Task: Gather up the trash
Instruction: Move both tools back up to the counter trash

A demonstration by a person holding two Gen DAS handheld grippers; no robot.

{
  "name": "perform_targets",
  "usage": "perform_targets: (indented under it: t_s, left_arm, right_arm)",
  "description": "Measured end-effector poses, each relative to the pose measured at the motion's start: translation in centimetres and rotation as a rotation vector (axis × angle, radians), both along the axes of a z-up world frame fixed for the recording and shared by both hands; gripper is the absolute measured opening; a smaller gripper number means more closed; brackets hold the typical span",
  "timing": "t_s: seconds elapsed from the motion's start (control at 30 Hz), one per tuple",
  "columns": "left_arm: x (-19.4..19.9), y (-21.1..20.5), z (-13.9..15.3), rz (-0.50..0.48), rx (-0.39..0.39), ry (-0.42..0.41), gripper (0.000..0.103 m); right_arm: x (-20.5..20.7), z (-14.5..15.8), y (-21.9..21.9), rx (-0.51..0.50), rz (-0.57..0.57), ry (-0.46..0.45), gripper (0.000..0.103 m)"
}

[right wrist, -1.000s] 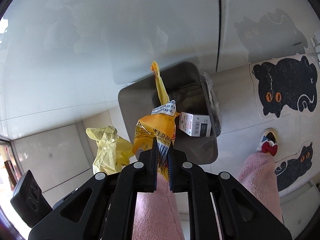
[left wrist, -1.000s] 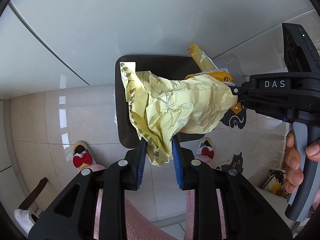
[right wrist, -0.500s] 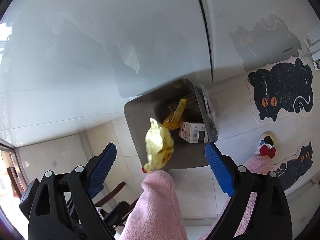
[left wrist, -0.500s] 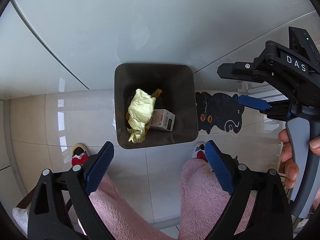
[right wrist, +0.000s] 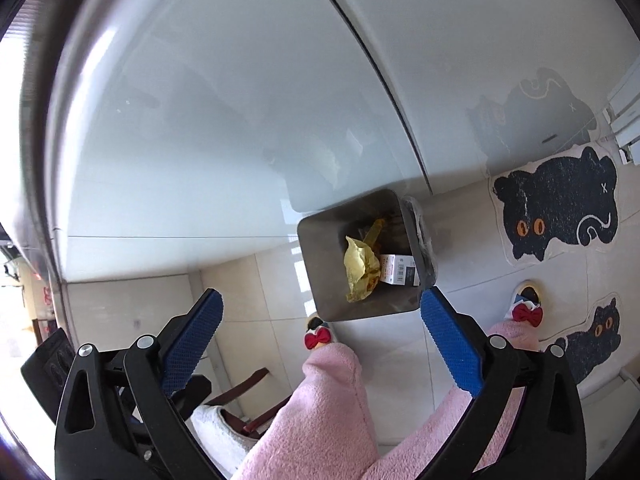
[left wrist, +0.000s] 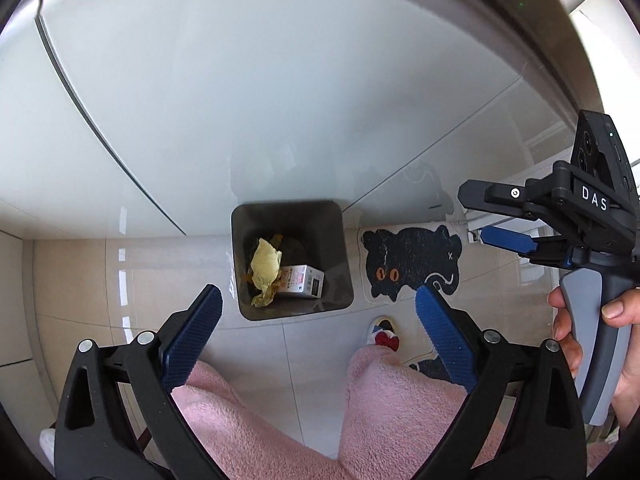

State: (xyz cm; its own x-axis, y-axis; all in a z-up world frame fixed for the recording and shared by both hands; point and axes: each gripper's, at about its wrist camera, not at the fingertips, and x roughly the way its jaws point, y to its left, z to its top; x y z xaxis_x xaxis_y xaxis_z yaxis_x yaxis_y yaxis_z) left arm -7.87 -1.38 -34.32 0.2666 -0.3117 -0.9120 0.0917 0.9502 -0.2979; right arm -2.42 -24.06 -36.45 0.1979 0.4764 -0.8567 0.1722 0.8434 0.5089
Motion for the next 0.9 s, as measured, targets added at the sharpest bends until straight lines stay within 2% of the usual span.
perform_targets:
  t_s: [0.3,0.47,0.63,0.9]
  left_arm:
    - [0.6,1.1,10.7,-0.01,-0.016,-0.226,0.092]
    - [1.8,1.3,14.7,0.006,-0.047,-0.307,0.092]
    - [3.6,0.5,18.0,0.0,-0.069,-0.382,0.092]
    - [7.0,-0.8,19.2,0.003,-0.064,-0.424,0.092]
  right_arm:
    - [-0.1,10.9,-1.9,-0.061,0.001,-0.229,0.099]
    - [1.1,16.4,-2.0,-0.057,0.005,-0.367,0.099]
    - [3.3,19.7,-1.9,-0.045,0.009,-0.447,0.099]
    - [7.5,22.1,-0.3,-0.018,0.054,-0.499,0.099]
